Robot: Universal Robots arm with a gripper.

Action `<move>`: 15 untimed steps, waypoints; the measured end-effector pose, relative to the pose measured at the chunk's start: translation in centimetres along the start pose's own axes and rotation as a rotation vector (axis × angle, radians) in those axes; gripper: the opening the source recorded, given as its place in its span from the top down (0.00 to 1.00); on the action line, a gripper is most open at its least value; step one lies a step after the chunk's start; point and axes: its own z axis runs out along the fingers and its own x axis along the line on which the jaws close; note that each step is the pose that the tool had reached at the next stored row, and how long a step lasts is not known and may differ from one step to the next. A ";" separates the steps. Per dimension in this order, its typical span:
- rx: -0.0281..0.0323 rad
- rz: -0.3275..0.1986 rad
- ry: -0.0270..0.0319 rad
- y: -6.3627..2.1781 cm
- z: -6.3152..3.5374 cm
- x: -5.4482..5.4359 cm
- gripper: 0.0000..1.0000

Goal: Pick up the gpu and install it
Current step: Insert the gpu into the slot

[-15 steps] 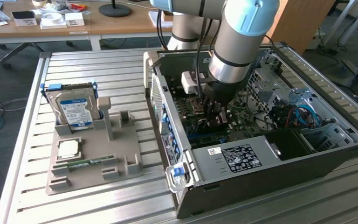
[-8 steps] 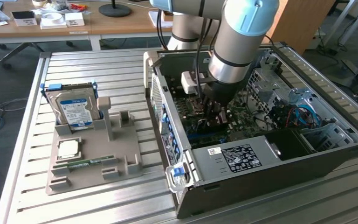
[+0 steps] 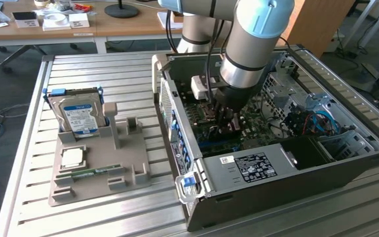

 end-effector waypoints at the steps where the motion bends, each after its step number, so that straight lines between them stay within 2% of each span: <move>1: 0.0002 0.000 0.0000 0.01 -0.01 0.0 0.72; 15: 0.0008 0.000 0.0001 0.02 -0.08 0.0 0.72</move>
